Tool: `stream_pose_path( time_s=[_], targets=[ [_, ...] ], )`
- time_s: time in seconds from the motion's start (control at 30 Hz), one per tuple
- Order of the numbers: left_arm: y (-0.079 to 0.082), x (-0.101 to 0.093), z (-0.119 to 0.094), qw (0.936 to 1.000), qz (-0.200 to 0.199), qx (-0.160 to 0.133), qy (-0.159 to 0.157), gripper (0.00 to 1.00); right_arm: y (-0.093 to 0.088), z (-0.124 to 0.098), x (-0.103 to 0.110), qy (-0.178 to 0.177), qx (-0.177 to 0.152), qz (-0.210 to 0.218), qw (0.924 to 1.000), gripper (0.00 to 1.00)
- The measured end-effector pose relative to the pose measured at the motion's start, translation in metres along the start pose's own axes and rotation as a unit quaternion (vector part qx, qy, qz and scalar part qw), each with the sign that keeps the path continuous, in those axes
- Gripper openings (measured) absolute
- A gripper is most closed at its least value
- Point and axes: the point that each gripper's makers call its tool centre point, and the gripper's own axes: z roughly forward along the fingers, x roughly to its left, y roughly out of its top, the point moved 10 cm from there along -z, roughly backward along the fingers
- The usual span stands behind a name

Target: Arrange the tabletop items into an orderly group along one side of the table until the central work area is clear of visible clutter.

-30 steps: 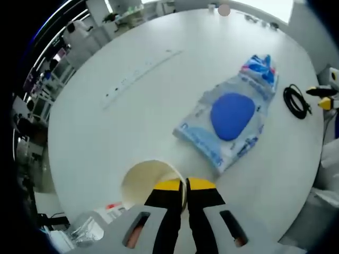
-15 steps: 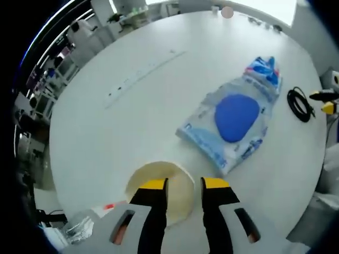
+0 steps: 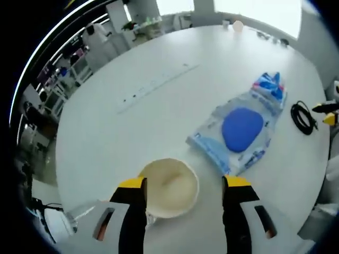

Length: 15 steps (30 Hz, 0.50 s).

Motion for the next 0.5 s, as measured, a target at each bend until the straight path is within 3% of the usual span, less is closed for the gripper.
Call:
stream_pose_path(
  time_s=[0.13, 0.2, 0.27, 0.4, 0.5],
  targets=[
    [-0.001, -0.001, -0.008, 0.9999, -0.007, -0.008, 0.001, 0.54, 0.001, -0.001, 0.001, 0.001, 0.000, -0.002, 1.0000, 0.54],
    [-0.001, -0.003, -0.014, 0.9998, -0.009, -0.013, 0.011, 0.59, 0.002, -0.002, 0.001, 0.002, -0.003, -0.005, 1.0000, 0.54],
    [-0.001, -0.007, -0.023, 0.9986, -0.018, -0.048, 0.018, 0.62, 0.003, -0.003, 0.002, 0.002, -0.007, -0.006, 1.0000, 0.54],
    [-0.010, -0.017, -0.038, 0.9976, -0.013, -0.067, 0.007, 0.64, 0.004, -0.004, 0.001, 0.004, -0.008, -0.010, 0.9999, 0.54],
    [-0.020, -0.018, -0.046, 0.9966, -0.016, -0.077, 0.022, 0.68, 0.004, -0.005, 0.003, 0.007, -0.007, -0.015, 0.9998, 0.54]
  ],
)
